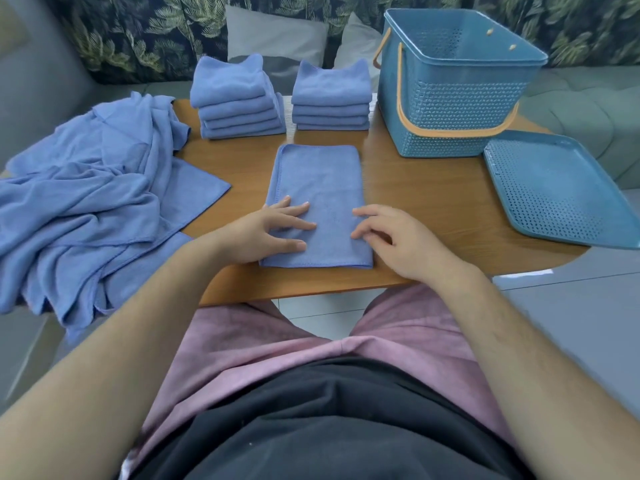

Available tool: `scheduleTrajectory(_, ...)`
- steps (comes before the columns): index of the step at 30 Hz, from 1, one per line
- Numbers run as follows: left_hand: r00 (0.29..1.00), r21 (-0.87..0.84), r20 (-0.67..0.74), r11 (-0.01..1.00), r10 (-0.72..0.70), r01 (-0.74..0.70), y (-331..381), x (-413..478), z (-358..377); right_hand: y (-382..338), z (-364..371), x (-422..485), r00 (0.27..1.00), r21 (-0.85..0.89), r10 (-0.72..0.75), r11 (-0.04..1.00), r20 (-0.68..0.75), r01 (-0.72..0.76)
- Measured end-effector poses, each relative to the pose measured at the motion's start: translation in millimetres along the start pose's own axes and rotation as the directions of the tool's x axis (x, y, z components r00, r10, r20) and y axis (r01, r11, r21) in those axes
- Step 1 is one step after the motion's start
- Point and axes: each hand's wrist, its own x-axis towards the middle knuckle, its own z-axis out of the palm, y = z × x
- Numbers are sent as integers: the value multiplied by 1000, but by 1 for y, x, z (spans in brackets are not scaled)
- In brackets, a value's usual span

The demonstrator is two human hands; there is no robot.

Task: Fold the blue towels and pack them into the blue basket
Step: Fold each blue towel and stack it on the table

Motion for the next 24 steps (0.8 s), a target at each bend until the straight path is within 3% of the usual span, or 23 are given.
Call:
scheduleTrajectory(3, 992, -143, -122, 988, 36, -53, -8, -13, 8, -3, -9, 0, 995, -4, 12, 1000, 97, -12)
scheduleTrajectory(7, 986, -143, -157, 987, 55, -78, -12, -16, 11, -7, -16, -4, 968, 13, 82, 996, 236, -88)
scheduleTrajectory(14, 989, -101, -135, 992, 55, -69, -6, -19, 10, -7, -3, -4, 995, -77, 22, 997, 102, -14)
scheduleTrajectory(18, 991, -15, -131, 999, 34, -36, -3, -22, 9, -3, -3, 2, 997, 13, 60, 998, 50, -61)
scheduleTrajectory(24, 987, 56, -152, 998, 42, -34, 5, -26, 5, -14, -10, 6, 977, 307, 211, 930, 7, -203)
